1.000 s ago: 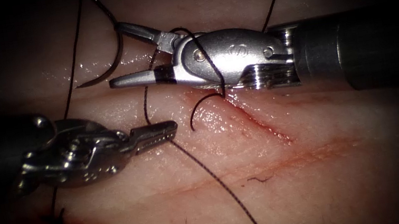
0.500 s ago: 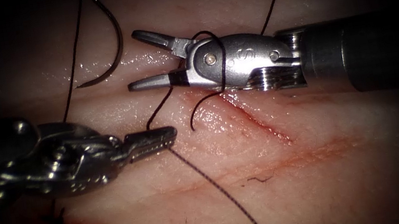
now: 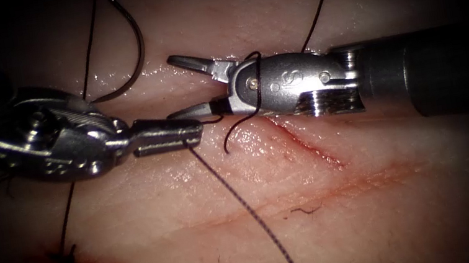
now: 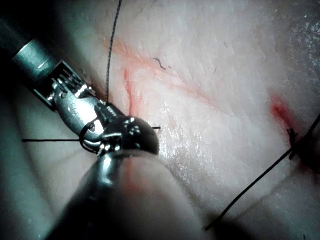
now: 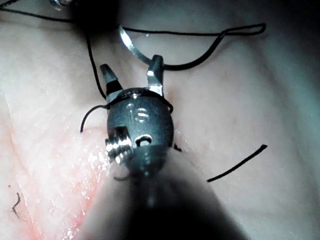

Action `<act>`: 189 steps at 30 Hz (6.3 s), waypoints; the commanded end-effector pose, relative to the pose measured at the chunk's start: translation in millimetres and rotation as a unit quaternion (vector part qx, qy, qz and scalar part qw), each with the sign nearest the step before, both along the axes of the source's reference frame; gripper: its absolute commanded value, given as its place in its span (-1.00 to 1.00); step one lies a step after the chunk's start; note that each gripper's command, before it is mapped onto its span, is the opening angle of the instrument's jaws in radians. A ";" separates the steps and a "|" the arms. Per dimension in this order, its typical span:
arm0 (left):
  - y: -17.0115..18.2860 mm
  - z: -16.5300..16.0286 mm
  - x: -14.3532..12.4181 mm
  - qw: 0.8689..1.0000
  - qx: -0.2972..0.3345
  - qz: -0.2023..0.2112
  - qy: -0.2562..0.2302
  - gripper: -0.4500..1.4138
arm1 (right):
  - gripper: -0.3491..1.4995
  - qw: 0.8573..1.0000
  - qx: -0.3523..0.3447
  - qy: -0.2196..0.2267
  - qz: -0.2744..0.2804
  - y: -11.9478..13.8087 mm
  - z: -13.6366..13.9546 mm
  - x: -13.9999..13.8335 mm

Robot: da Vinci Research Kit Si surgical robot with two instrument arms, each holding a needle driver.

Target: Wound Closure

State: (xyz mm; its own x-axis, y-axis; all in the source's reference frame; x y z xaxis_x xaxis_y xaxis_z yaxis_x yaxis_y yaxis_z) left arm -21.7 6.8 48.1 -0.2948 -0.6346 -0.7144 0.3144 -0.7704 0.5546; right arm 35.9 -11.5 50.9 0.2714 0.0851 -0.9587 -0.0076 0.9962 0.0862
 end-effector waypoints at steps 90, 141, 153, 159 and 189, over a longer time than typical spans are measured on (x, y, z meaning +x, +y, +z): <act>-0.9 17.7 -0.8 0.953 0.222 0.061 -0.196 -1.00 | -0.09 0.957 0.144 0.150 0.201 -0.2 -1.5 -2.9; 4.6 16.3 -8.8 0.963 0.227 0.004 -0.144 -1.00 | 0.07 0.812 0.251 0.004 0.528 -1.0 0.0 -11.4; 5.2 16.8 -10.0 0.964 0.227 0.004 -0.140 -1.00 | 0.02 0.808 0.250 -0.001 0.534 -0.2 0.7 -12.4; 5.6 17.0 -10.3 0.963 0.230 0.004 -0.139 -1.00 | 0.02 0.806 0.248 -0.003 0.538 0.6 1.1 -12.6; 5.6 16.8 -9.0 0.961 0.239 0.007 -0.139 -1.00 | -1.00 0.798 0.229 -0.056 0.555 0.9 1.6 -10.9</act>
